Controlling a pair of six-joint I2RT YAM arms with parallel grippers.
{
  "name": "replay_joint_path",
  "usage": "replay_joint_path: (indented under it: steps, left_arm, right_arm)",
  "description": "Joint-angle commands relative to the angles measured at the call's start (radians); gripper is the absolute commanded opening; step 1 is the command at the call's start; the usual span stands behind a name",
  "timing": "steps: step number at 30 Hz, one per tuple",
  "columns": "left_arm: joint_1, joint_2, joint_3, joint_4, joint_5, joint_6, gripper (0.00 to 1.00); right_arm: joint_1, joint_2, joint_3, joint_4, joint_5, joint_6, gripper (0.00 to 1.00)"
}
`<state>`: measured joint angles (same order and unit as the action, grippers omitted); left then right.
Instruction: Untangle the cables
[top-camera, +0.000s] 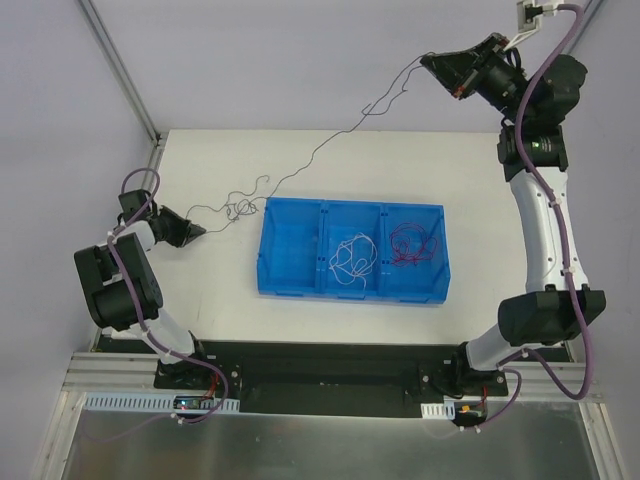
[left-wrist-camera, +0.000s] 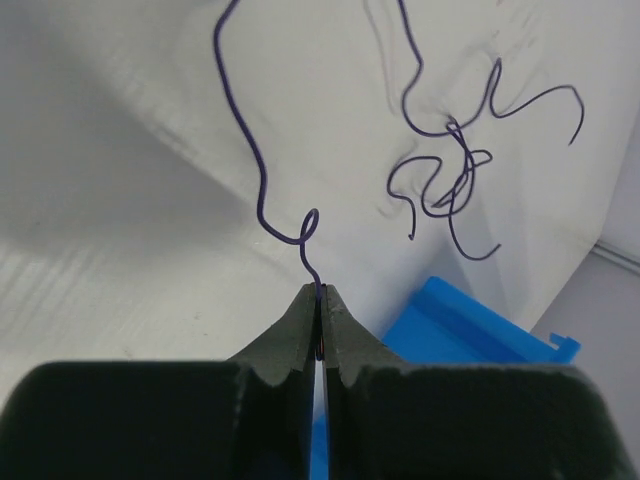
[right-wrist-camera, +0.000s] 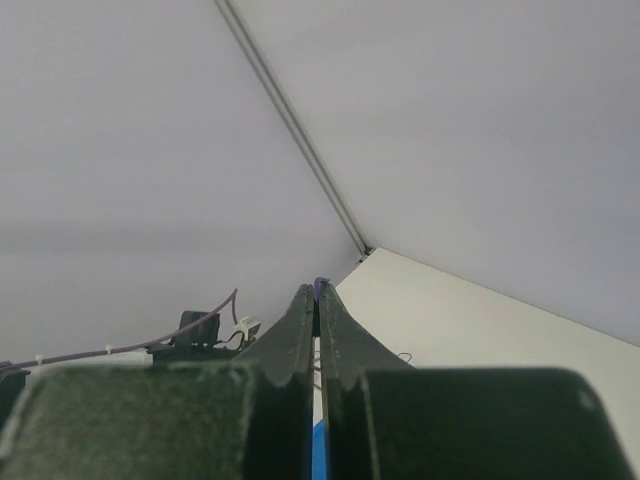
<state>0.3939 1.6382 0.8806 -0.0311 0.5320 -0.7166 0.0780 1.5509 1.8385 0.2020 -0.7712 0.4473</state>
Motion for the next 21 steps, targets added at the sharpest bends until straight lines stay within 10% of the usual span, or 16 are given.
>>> replay_joint_path:
  steps: [1,21]
  left_arm:
    - [0.022,0.003,0.011,-0.041,-0.041,0.031,0.0]
    - [0.117,-0.084,0.098,-0.21,-0.264,0.148,0.0]
  right_arm:
    - [-0.069,-0.002,-0.019,0.103,0.006,0.036,0.01]
    - [-0.256,0.035,-0.101,0.178,0.04,0.152,0.01]
